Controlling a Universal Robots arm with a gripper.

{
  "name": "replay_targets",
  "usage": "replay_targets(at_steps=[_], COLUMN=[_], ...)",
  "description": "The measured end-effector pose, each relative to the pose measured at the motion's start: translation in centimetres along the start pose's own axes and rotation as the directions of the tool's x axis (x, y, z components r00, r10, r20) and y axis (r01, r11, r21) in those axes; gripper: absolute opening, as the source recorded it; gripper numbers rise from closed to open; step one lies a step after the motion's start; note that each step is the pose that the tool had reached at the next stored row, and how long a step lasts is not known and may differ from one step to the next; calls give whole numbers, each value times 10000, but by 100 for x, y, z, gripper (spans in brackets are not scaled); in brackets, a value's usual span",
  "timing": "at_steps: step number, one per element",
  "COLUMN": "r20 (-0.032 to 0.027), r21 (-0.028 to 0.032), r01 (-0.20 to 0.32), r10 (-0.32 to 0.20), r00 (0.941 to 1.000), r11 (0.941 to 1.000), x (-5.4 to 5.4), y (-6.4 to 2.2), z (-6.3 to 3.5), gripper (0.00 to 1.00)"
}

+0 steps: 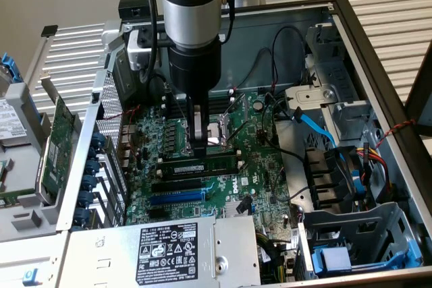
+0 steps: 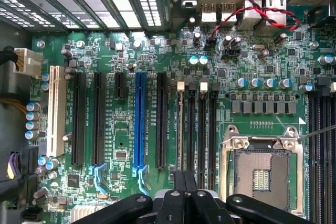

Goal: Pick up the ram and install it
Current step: 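Press down the ram until it locks into place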

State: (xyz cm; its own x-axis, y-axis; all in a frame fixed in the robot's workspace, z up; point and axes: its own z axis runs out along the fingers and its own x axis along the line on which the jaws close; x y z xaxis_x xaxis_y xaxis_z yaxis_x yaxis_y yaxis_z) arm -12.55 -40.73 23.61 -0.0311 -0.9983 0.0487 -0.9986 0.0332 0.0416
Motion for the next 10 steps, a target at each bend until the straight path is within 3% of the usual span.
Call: replay_targets(at_steps=[5, 10], r20=[-2, -2], r21=[133, 163], r01=[-6, -5], r10=[6, 5], r00=[10000, 10000], r11=[9999, 9999], x=[0, 0], y=[1, 1], z=[27, 51], gripper=[11, 11])
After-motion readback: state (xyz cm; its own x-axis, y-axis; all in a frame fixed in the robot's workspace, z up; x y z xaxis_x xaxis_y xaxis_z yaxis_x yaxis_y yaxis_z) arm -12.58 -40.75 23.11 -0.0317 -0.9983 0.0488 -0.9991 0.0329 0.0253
